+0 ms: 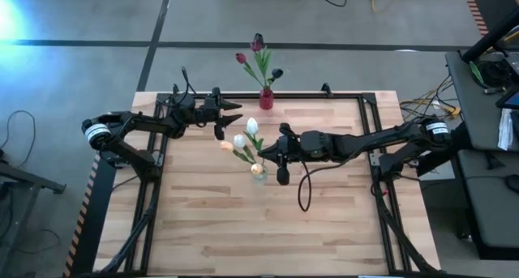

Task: Sort flowers into vase by color
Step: Put the white tulip into the transparent vase

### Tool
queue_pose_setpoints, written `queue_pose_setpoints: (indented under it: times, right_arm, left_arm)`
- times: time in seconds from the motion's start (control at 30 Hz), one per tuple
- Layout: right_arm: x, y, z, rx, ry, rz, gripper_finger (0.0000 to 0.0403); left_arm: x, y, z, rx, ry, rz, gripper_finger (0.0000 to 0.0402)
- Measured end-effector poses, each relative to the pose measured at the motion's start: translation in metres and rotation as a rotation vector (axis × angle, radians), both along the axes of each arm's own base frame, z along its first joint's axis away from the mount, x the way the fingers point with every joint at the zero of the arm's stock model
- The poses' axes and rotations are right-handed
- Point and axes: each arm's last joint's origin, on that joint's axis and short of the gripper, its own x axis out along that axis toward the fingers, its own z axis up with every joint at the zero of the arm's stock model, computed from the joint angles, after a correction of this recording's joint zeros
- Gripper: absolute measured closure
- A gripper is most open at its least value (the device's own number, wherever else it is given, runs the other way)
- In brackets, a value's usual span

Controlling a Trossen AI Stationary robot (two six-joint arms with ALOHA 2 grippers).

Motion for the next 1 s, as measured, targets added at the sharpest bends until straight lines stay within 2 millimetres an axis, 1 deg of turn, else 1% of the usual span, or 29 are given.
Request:
queue_pose_setpoints:
  times: [0.37, 0.73, 0.83, 1.0]
  right_arm:
    - [-0.013, -0.001, 0.012, -0.010, 0.018, -0.023, 0.0390]
    - [-0.014, -0.002, 0.003, -0.028, 0.057, -0.037, 0.0389]
    - [-0.014, -0.002, 0.003, -0.040, 0.057, -0.051, 0.0375]
    - [-0.015, -0.002, 0.000, -0.041, 0.065, -0.053, 0.0322]
  left_arm:
    - [0.000, 0.000, 0.000, -0.001, 0.001, 0.000, 0.0249]
    - [-0.001, 0.000, 0.000, -0.008, 0.000, 0.001, 0.0249]
    - [-0.001, 0.001, 0.000, -0.008, 0.000, 0.002, 0.0249]
    - [-0.001, 0.001, 0.000, -0.009, 0.001, 0.002, 0.0249]
